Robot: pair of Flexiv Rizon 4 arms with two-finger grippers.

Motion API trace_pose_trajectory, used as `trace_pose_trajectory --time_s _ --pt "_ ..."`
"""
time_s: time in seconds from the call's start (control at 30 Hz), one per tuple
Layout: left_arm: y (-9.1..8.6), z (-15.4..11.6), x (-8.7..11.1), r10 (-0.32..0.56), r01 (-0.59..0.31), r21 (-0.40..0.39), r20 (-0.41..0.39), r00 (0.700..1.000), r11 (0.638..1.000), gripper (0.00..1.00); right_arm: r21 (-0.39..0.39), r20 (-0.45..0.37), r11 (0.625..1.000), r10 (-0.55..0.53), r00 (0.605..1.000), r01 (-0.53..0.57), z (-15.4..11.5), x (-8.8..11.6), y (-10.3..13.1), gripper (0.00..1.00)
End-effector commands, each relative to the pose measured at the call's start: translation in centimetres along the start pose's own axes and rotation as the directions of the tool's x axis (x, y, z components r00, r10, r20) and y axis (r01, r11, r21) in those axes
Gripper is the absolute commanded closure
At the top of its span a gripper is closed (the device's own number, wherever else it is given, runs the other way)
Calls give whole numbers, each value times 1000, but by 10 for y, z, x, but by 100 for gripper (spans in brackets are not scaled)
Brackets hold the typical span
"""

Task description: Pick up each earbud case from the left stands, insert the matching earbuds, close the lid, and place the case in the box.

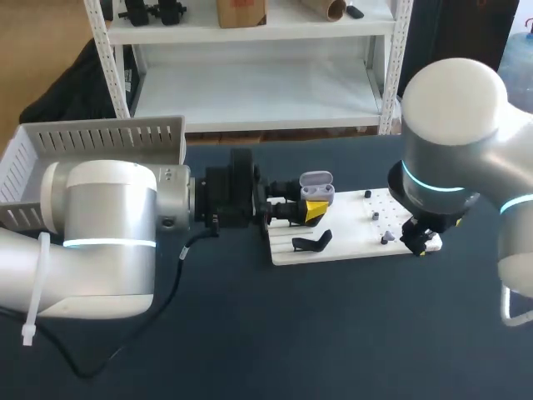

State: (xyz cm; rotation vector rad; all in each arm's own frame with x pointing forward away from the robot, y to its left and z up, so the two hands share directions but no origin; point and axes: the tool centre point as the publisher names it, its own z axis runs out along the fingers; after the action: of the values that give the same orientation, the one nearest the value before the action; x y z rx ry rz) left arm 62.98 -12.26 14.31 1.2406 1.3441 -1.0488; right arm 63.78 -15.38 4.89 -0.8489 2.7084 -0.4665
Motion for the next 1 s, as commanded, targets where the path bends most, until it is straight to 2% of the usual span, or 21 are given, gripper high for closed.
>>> trace_pose_trajectory --time_s 0.03,0.07,0.3,0.4,0.57,0.6,0.67,0.77,1.0 --pt "0 0 1 2 -2 -2 5 1000 1000 100 5 -20 1000 10 1000 -10 8 -6 3 40" --pt "0 0 1 2 -2 -2 5 1000 1000 100 5 -22 1000 10 1000 -10 9 -6 3 51" --pt "0 0 1 2 -2 -2 5 1000 1000 100 23 -49 999 23 999 -22 14 -6 -3 47" --pt "0 0 1 2 -2 -2 5 1000 1000 100 22 -64 999 38 997 -37 16 -7 -3 42" --pt "0 0 1 2 -2 -2 5 1000 1000 100 38 -109 998 57 992 -53 21 -8 -3 47" --pt "0 0 1 2 -2 -2 5 1000 1000 100 59 -129 997 57 990 -50 21 -8 -3 51" --pt "0 0 1 2 -2 -2 5 1000 1000 100 58 -144 997 66 987 -59 21 -10 -4 51" --pt "0 0 1 2 -2 -2 5 1000 1000 100 59 -152 997 66 986 -58 21 -14 -3 12" --pt "0 0 1 2 -2 -2 5 1000 1000 100 52 -130 992 123 984 -117 22 -16 -6 9"
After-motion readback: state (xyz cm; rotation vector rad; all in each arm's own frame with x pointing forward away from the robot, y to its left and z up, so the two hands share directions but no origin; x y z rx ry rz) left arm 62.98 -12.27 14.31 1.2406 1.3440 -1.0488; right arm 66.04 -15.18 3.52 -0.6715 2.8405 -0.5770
